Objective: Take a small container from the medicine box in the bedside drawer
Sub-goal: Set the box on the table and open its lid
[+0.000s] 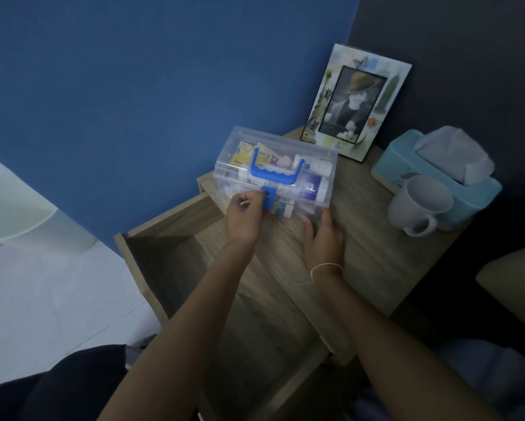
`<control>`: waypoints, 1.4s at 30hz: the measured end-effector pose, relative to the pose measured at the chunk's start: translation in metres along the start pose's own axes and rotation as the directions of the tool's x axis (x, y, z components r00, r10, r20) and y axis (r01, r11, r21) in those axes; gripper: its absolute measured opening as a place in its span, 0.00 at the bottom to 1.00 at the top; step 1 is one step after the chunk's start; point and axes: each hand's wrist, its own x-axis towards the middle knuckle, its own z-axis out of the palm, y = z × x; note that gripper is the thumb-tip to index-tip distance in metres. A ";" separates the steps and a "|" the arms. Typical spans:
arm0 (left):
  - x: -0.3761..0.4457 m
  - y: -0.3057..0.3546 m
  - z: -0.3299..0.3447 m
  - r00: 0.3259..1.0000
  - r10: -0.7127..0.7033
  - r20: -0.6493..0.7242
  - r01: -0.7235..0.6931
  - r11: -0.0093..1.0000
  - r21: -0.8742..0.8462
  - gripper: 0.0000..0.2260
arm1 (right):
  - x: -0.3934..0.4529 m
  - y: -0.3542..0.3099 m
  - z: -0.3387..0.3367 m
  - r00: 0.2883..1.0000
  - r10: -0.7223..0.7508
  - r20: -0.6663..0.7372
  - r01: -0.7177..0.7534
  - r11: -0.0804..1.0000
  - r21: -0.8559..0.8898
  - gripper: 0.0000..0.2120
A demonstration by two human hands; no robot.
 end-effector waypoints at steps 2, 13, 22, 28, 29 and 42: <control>-0.003 0.000 -0.004 1.000 0.015 0.012 -0.015 0.999 -0.040 0.13 | 0.000 0.000 -0.001 1.000 -0.011 -0.006 0.011 1.000 0.000 0.19; -0.003 0.016 0.005 0.995 0.084 -0.048 -0.076 0.985 0.156 0.15 | 0.001 0.000 0.000 1.000 0.007 0.025 -0.006 1.000 -0.016 0.19; -0.002 0.010 -0.006 0.998 0.014 0.062 -0.017 0.999 0.048 0.08 | 0.001 -0.002 0.000 1.000 0.015 0.021 -0.015 1.000 -0.007 0.18; -0.002 -0.001 -0.017 0.984 0.139 0.109 -0.148 0.986 0.078 0.14 | 0.002 0.000 0.001 1.000 0.007 0.024 -0.006 0.999 -0.052 0.19; -0.002 -0.002 -0.017 0.982 0.155 0.109 -0.165 0.982 0.091 0.14 | 0.001 0.000 0.001 1.000 0.001 0.018 -0.001 0.999 -0.049 0.19; 0.012 0.014 -0.039 0.926 0.377 -0.013 -0.349 0.870 0.347 0.30 | 0.004 0.000 0.005 0.998 -0.021 -0.062 0.018 0.999 -0.050 0.36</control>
